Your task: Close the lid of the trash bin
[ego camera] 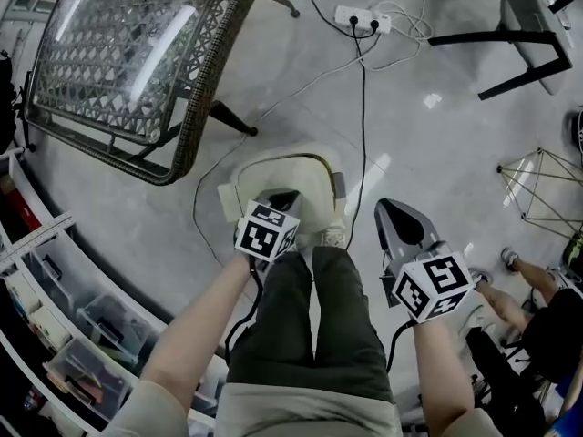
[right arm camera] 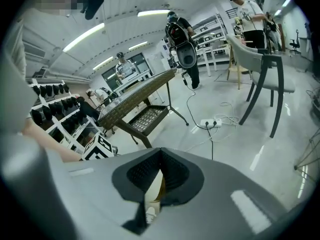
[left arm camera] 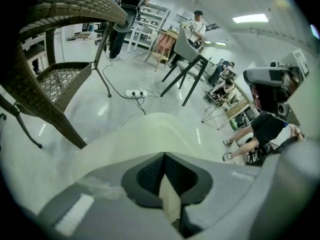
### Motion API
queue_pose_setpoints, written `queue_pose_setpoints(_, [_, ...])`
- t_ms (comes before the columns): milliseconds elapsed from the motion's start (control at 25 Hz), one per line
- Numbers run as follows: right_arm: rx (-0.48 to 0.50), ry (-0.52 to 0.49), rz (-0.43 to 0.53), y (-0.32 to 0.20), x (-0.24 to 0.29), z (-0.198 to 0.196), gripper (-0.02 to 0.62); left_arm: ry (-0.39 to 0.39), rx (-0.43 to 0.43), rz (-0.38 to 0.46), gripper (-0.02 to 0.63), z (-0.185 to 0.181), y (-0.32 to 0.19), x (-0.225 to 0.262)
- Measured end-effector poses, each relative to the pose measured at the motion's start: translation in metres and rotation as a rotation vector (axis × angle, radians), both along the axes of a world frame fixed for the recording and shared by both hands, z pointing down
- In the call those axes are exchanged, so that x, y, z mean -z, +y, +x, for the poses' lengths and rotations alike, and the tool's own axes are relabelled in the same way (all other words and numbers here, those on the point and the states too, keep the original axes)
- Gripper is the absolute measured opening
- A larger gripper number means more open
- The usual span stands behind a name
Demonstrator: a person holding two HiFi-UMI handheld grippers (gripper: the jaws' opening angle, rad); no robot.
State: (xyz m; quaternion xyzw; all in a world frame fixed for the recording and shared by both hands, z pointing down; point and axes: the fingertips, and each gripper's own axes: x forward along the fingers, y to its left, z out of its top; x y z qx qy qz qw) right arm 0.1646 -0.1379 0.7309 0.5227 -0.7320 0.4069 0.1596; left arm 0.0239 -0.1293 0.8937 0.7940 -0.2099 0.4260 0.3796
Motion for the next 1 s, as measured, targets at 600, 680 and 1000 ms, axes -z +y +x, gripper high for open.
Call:
queue_pose_setpoints(600, [-0.053, 0.001, -0.008, 0.014, -0.004, 0.020, 0.003, -0.096, -0.035, -0.020, 0.003, 0.005, 0.006, -0.025])
queue_pose_setpoints(680, [-0.046, 0.001, 0.007, 0.010, 0.012, 0.017, 0.003, -0.105, -0.062, 0.003, 0.003, -0.001, 0.004, -0.009])
queue_pose_setpoints(1000, [-0.033, 0.005, 0.101, -0.006, 0.109, 0.005, 0.003, -0.014, -0.020, 0.159, 0.003, -0.013, -0.038, 0.116])
